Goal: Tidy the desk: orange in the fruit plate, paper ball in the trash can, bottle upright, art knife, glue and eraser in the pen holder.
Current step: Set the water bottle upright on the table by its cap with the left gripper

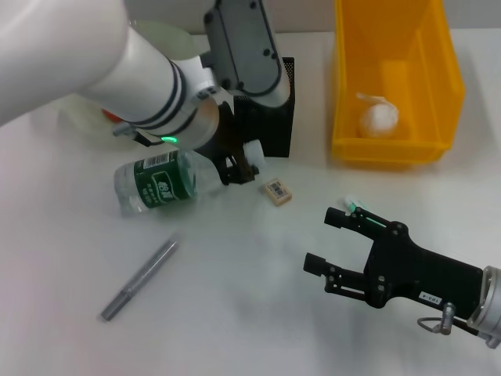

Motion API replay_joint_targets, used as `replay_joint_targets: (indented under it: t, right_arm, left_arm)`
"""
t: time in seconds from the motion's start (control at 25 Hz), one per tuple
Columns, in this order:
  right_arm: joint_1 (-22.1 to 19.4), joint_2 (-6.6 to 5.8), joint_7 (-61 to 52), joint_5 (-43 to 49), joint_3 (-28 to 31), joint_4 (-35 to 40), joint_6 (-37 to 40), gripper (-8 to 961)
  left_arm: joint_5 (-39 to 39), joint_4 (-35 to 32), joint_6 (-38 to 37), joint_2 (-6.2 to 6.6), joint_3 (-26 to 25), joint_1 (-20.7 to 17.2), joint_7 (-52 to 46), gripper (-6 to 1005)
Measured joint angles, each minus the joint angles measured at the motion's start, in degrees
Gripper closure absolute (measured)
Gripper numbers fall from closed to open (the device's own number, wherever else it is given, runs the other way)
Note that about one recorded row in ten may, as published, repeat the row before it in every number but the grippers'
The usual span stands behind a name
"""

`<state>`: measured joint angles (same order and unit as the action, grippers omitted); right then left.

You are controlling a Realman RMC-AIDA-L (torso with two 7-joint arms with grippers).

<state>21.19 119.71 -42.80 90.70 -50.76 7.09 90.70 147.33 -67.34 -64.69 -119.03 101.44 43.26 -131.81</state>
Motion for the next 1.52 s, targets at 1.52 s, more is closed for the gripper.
replay_joint_targets:
  t: [1.52]
  right_arm:
    - [1.7, 0.00, 0.0, 0.2, -0.6, -0.7, -0.7, 136]
  left_arm:
    - [-16.2, -20.5, -1.1, 0.38, -21.2, -22.6, 6.9, 561]
